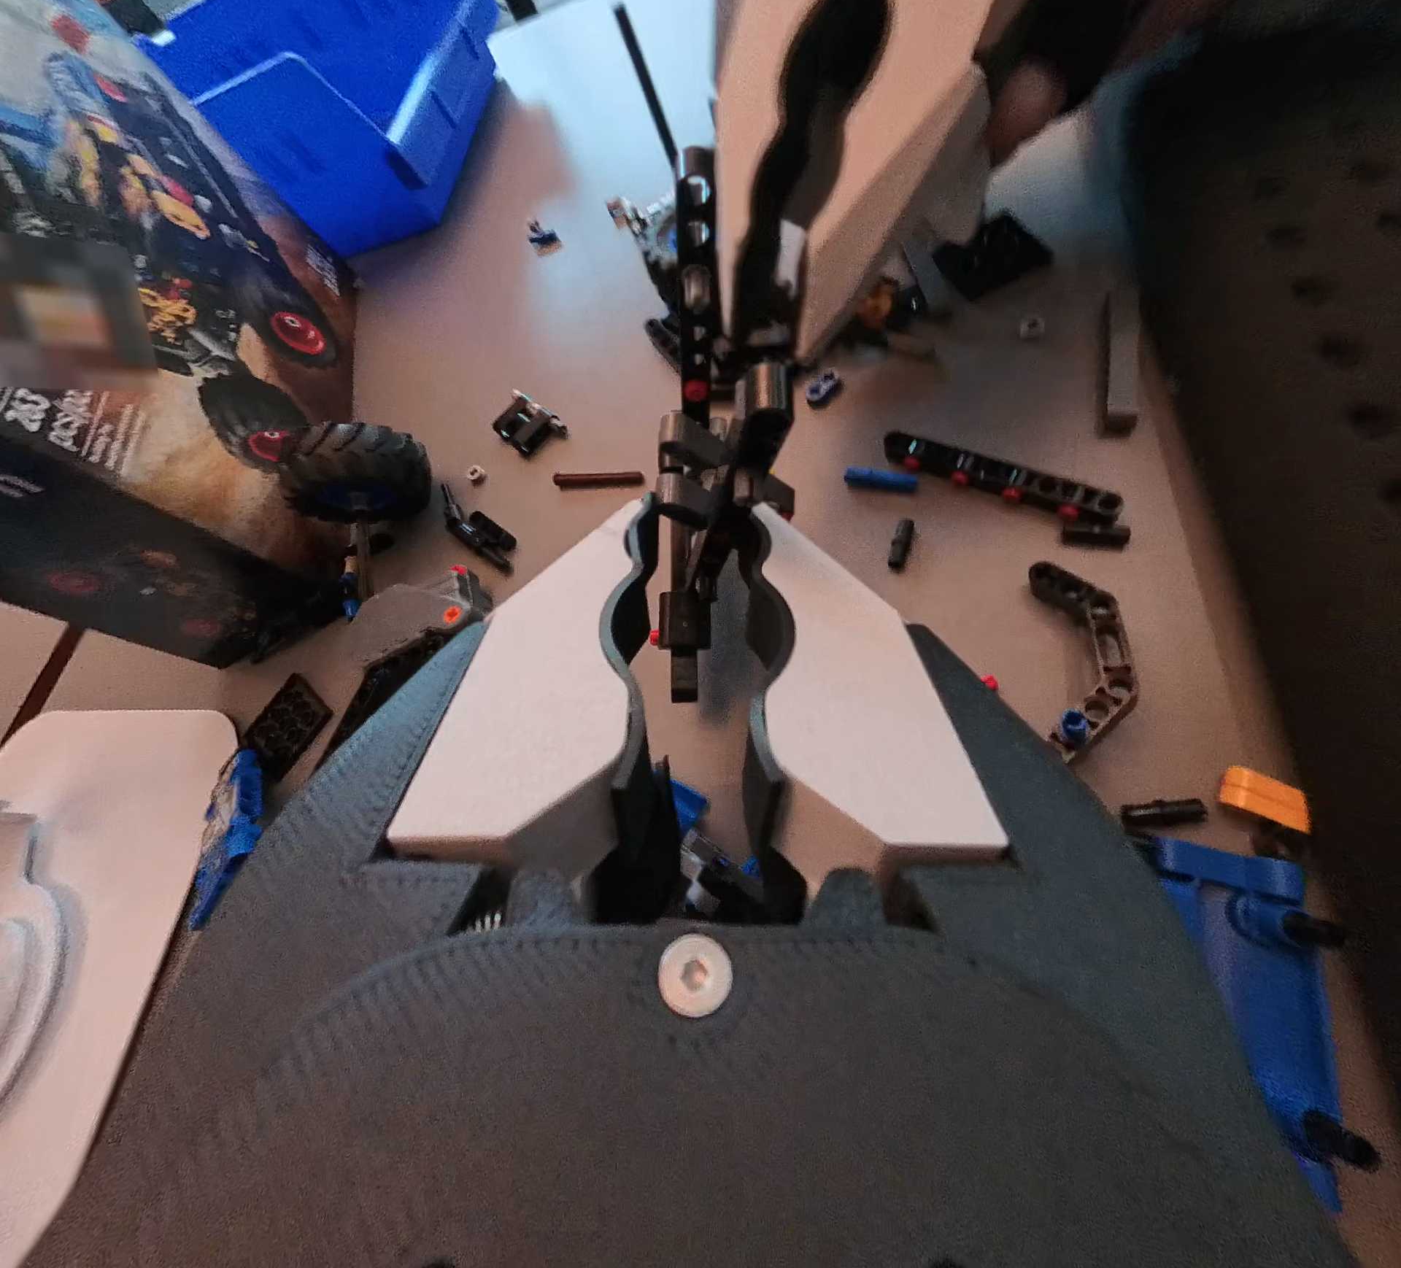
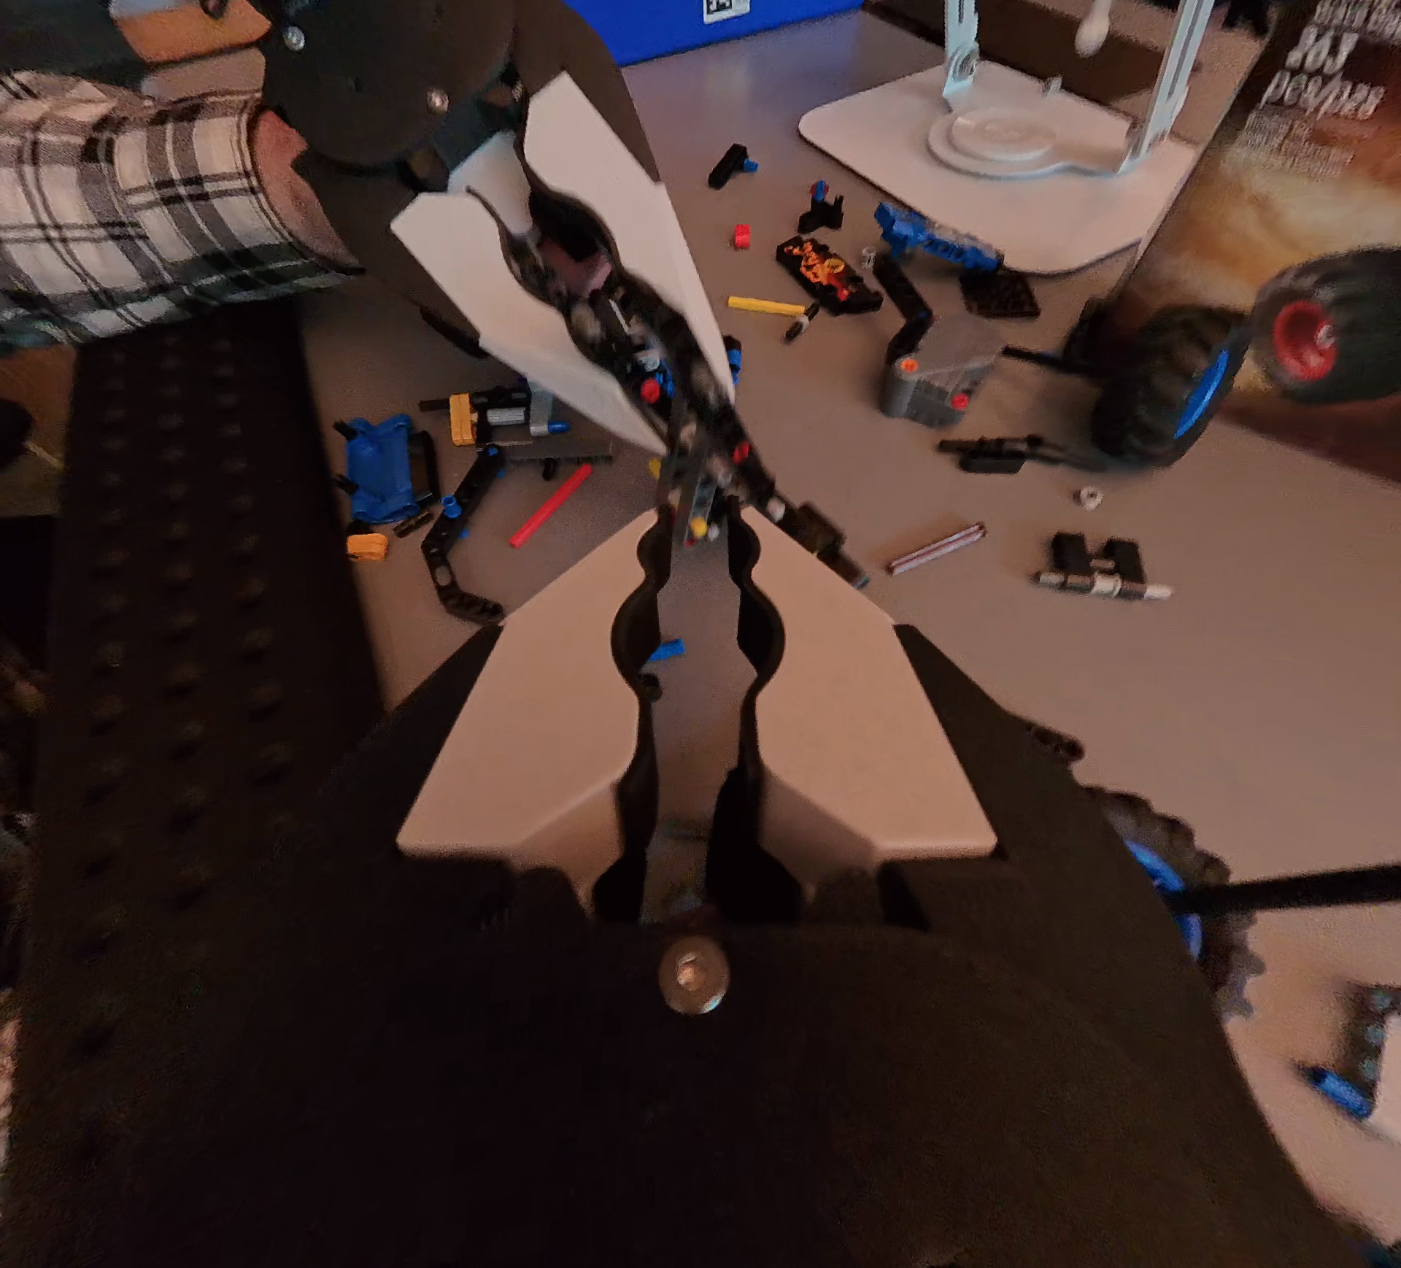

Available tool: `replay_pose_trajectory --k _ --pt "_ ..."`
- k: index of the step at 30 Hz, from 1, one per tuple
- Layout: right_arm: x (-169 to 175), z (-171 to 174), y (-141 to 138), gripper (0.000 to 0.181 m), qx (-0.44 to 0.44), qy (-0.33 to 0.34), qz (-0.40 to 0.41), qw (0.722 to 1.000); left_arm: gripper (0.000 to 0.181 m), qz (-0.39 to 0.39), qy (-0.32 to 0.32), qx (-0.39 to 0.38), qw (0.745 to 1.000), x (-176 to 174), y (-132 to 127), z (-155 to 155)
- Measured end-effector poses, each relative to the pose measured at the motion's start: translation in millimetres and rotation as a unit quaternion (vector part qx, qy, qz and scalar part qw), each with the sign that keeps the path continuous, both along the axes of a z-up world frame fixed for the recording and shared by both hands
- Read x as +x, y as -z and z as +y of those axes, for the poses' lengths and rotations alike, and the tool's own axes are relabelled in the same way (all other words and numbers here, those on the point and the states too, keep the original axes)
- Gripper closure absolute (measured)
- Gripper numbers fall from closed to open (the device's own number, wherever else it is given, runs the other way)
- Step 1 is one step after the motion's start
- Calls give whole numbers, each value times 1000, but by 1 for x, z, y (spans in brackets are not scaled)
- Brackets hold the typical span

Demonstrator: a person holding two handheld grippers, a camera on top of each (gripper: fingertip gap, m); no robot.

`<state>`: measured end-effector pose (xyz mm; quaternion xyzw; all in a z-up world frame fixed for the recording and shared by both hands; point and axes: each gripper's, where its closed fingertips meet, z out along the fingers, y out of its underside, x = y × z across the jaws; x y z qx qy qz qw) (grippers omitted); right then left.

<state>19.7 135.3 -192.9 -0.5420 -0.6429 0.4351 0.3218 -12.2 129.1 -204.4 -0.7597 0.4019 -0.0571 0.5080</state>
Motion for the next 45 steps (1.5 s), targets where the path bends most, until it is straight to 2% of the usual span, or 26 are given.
replay_pose_trajectory --k 5,9,12,13,15,19,24,27,30,33,35,37,41,45 --pt "-2 -8 -7 165 -55 0 19 998 163 -91 -1 20 996 1 -25 2" --pt "-11 -8 -8 164 -82 8 24 996 163 -82 13 37 996 11 -27 0" --pt "-15 -17 -16 161 -126 -8 45 991 165 -116 6 60 991 12 -43 2" --pt "-16 -20 -14 165 -132 -15 39 990 166 -120 7 68 990 14 -47 2" --pt "-20 -22 -15 160 -139 -15 43 989 166 -108 -3 85 991 11 -49 3" --pt "-21 -21 -52 176 -235 -21 138 962 165 -217 6 101 971 9 -81 -2" --pt "-20 -35 -69 165 -197 -57 185 961 166 -278 12 105 955 9 -97 -5" --pt "-20 -37 -73 162 -170 -52 193 965 166 -299 6 108 948 8 -102 -5" --pt "-27 -33 -70 165 -233 -42 184 954 165 -281 6 130 951 8 -103 -6" --pt "-26 -37 -84 162 -284 -60 209 934 165 -287 25 161 944 12 -116 -12" --pt "-27 -37 -85 173 -308 -66 214 925 164 -303 43 158 939 14 -118 -16" --pt "-26 -38 -88 174 -282 -66 224 931 164 -288 43 170 941 15 -121 -17" --pt "-20 -21 -96 177 -230 -19 254 939 168 -197 18 183 963 6 -111 -14" --pt "-18 -16 -92 177 -160 17 245 956 174 -135 5 180 974 6 -103 -12"
